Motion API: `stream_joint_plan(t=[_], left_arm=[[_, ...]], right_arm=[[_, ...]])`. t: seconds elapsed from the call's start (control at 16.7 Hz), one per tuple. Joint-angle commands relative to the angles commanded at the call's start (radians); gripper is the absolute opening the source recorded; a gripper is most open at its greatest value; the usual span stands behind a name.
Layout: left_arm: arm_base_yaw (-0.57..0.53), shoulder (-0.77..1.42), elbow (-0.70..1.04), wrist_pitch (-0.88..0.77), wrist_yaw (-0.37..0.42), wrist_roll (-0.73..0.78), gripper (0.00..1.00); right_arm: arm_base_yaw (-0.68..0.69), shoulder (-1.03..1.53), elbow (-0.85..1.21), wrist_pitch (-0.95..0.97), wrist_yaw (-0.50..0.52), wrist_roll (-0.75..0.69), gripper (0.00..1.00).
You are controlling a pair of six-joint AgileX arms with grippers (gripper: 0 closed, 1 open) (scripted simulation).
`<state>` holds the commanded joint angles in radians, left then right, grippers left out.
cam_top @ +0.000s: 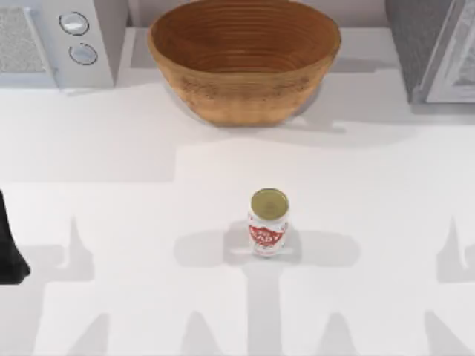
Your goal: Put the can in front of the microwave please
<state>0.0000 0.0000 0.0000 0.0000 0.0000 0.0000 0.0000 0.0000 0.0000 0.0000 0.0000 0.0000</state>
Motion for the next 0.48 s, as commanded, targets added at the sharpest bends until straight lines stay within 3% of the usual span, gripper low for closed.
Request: stream_joint_plan(t=[0.24,0.48], left_arm=[[-0.014,0.03,0.03,-0.025,0.0,0.001,1.0],[-0.097,0.218,0.219,-0.162,-0.001,0.006,1.0]], right_arm=[[0.0,0.0,0.0,0.0,0.0,0.0,1.0],[0.0,0.0,0.0,0.0,0.0,0.0,1.0]])
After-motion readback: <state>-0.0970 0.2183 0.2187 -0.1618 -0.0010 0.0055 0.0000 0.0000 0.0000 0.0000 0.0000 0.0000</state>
